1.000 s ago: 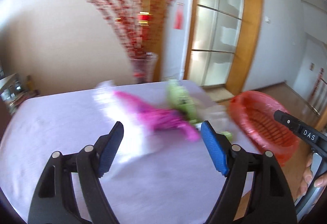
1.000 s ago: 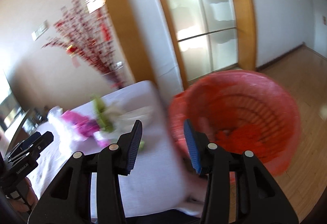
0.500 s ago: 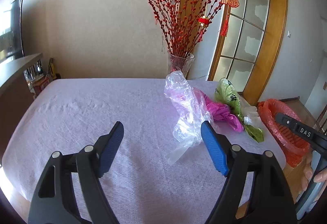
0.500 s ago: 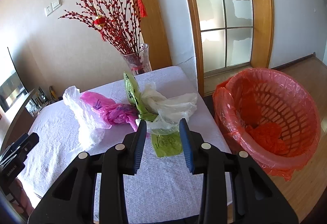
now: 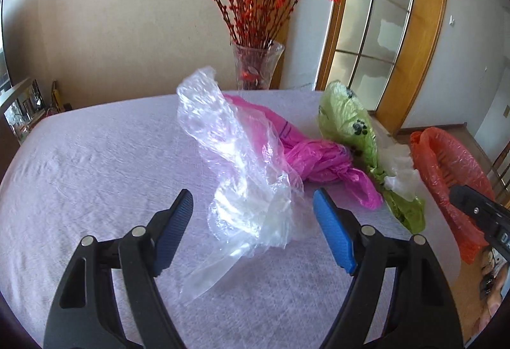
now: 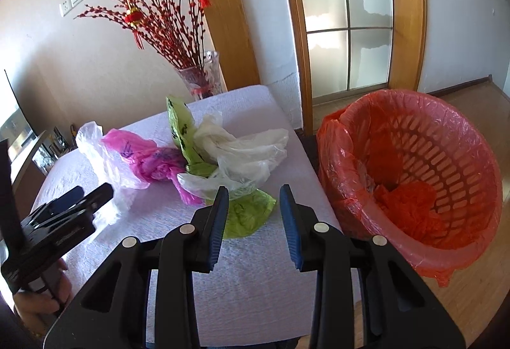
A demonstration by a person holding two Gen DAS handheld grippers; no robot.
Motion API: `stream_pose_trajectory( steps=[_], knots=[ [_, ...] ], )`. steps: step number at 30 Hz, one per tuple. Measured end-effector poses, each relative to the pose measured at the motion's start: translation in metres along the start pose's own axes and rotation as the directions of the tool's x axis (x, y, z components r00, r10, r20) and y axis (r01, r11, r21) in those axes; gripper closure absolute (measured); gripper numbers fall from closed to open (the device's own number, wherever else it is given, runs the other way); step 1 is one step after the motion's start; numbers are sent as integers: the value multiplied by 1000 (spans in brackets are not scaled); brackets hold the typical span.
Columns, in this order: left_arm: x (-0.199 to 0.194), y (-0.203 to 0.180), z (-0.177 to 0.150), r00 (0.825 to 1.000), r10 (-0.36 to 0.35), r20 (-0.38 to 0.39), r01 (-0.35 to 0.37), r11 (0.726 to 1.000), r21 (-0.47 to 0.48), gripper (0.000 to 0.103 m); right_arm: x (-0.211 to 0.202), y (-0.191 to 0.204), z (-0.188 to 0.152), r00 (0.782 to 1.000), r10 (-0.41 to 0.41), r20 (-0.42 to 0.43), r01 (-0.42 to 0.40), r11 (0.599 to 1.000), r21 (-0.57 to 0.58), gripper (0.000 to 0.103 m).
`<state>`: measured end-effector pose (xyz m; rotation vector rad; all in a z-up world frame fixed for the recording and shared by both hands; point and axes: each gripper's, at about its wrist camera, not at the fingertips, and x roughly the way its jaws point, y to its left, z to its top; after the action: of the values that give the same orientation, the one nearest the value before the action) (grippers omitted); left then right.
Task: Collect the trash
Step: 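Grasp the clear bag with the left gripper while the right gripper grasps the green paw-print bag, then carry the clear and green bags over the red basket and open both grippers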
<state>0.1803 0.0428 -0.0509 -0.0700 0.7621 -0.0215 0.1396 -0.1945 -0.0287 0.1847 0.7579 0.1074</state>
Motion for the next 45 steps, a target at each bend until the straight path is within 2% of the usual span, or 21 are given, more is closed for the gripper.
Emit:
stream_pose_trajectory(
  steps=[1,3,5,6,12,14,16,24,41,45],
  knots=[
    [4,0,0,1000,4,-13,-4,1000,-1,34,2,0,1,1000,3,-4,-3,1000,-2,69],
    [14,2,0,998,-7,-56,6,1000,-15,60,6,0,3,1000,12,-9,-12,1000,-6,69],
    [17,8,-2,998,-21,-64,19,999,-38,70,9,2,6,1000,27,-7,-27,1000,-9,69],
    [16,10,-2,998,-26,-60,24,999,-41,79,10,4,8,999,36,-5,-36,999,-10,69],
    [2,26,-2,998,-51,-30,50,998,-49,95,17,13,18,997,83,2,-83,996,-24,69],
    [-6,34,-3,998,-56,-16,55,997,-60,96,20,20,21,995,101,6,-101,994,-39,69],
    [-13,41,-4,998,-55,-4,55,996,-76,96,23,27,25,993,121,4,-121,991,-55,80],
    [-34,70,-5,999,-34,35,38,990,-135,96,48,61,38,988,150,-26,-152,981,-123,87],
    [-48,79,-4,997,-39,64,48,987,-152,96,78,76,33,995,73,-72,-83,984,-158,94],
    [-50,78,-4,996,-47,69,58,987,-152,96,80,76,30,994,71,-83,-84,982,-170,101]
  ],
)
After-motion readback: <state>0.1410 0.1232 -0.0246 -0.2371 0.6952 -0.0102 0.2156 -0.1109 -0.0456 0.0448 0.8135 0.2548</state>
